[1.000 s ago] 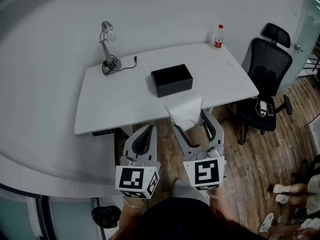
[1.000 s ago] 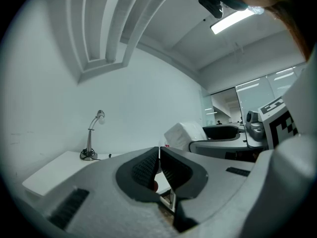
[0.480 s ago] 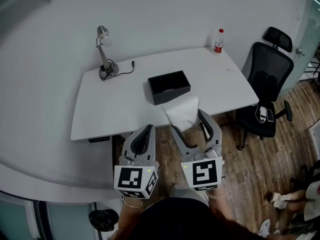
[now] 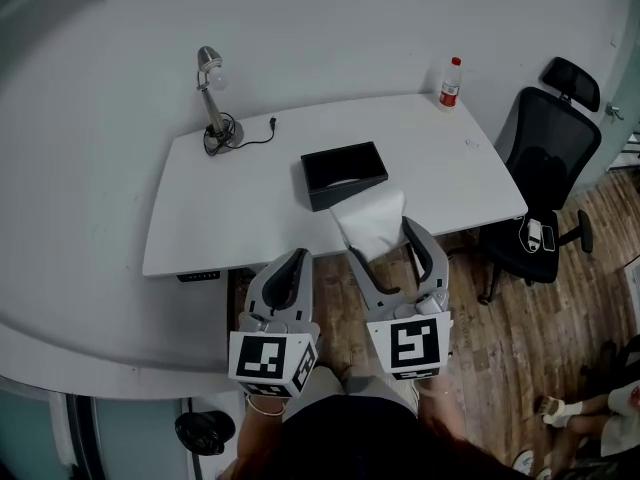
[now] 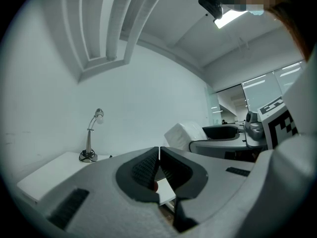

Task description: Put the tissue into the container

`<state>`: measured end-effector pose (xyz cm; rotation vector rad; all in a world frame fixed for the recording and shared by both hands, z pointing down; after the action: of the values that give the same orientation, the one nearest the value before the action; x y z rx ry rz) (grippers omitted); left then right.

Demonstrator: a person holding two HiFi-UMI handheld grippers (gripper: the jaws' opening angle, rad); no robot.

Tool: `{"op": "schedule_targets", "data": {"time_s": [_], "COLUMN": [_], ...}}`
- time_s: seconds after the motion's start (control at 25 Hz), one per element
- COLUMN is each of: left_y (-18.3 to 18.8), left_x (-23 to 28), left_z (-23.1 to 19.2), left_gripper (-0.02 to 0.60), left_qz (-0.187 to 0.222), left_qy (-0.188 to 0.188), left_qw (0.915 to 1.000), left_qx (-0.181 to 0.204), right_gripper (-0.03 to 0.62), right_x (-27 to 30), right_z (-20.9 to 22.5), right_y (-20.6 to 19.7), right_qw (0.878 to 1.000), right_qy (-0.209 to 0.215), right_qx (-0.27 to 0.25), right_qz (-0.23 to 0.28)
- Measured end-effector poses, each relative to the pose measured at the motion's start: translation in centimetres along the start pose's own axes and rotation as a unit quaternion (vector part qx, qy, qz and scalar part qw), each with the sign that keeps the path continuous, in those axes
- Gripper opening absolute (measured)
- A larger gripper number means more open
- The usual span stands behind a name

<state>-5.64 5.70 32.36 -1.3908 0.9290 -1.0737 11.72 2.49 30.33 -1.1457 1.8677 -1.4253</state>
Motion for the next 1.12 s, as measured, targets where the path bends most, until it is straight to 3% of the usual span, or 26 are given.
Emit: {"op": "schedule_targets", "data": {"time_s": [1.12], "left_y": [0.4], "left_x": [7.9], "left_z": [-4.8], "left_gripper": [0.029], "left_qz": [-0.003], "left_qy": [-0.021], "left_qw": [0.9997], "left_qx": [-0.014], "right_gripper": [0.345], "right_x": [8.7], "right_z": [2.2], "right_y": [0.0], "right_qw": [1.0], "right_qy": [0.001], "right_qx": [0.004], "right_qz": [-0.018]}}
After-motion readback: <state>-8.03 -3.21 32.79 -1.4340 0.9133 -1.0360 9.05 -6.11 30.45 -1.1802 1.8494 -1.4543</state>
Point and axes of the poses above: the fingertips, and each gripper's own axes: x forward along the fingers, z to its right, y out of its top, the point moved 9 cm from there along -x, backward along the fingers, and after that the axes turned 5 degrees about -z, right-handed, at the moved point
